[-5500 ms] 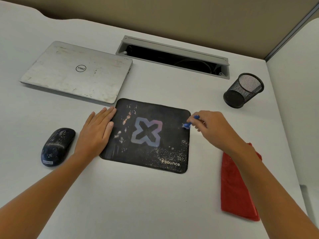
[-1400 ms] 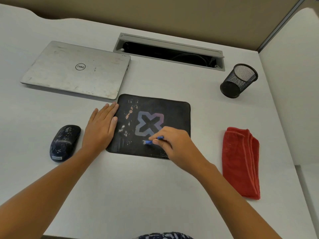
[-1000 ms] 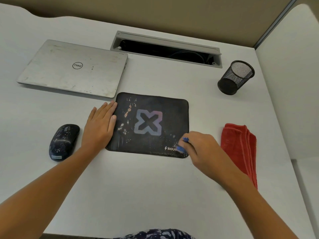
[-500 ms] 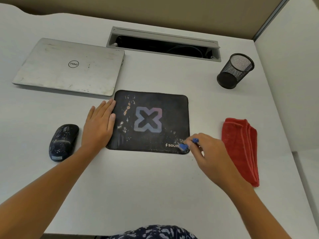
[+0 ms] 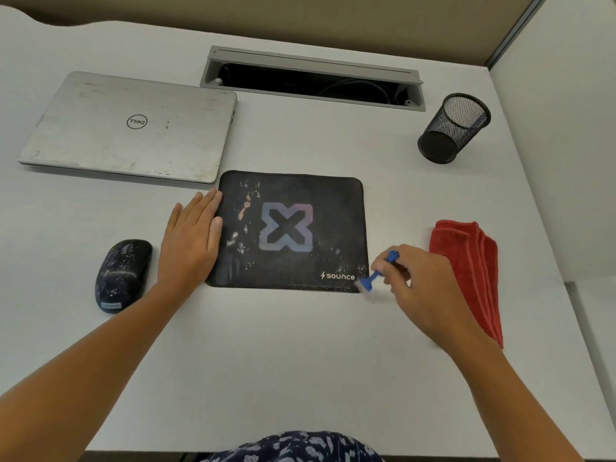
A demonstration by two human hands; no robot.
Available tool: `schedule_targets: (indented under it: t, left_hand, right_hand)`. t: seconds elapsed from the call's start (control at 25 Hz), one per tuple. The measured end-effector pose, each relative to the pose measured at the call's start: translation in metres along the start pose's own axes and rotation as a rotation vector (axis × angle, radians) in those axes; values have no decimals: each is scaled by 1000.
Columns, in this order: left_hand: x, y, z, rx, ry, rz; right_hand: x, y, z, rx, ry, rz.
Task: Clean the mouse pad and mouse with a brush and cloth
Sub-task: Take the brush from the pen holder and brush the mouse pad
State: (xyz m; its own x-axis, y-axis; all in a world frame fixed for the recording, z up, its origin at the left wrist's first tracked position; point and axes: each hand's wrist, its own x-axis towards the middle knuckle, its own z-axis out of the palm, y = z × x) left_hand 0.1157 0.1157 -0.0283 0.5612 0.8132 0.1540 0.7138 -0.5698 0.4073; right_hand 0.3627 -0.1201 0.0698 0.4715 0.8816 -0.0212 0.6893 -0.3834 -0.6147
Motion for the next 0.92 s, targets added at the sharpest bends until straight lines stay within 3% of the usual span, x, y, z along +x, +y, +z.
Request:
schedule_targets:
  t: [0.08, 0.16, 0.32, 0.36, 0.48, 0.52, 0.64, 0.68, 0.8, 0.92]
  left_hand:
    - [0, 0, 0, 8, -3, 1]
    - [0, 1, 0, 13, -4, 3]
    - [0, 1, 0, 10, -6, 0]
    - [0, 0, 0, 10, -7, 1]
    - [0, 1, 0, 8, -10, -1]
    - [0, 1, 0, 8, -10, -1]
    - [0, 1, 0, 9, -5, -1]
    - [0, 1, 0, 9, -4, 0]
    - [0, 1, 0, 4, -6, -1]
    - [0, 2, 0, 6, -3, -2]
  right_hand:
    - [8, -2, -1, 42, 177, 7]
    - [15, -6, 2, 47, 211, 65]
    - [8, -3, 6, 9, -85, 159]
    - [6, -2, 4, 53, -59, 159]
    - [6, -3, 3, 87, 241, 144]
    - [6, -3, 5, 67, 240, 169]
    - [0, -4, 8, 116, 24, 240]
    - [-2, -4, 7, 171, 37, 245]
    - [-3, -2, 6, 224, 293, 261]
    - [-7, -6, 17, 236, 76, 277]
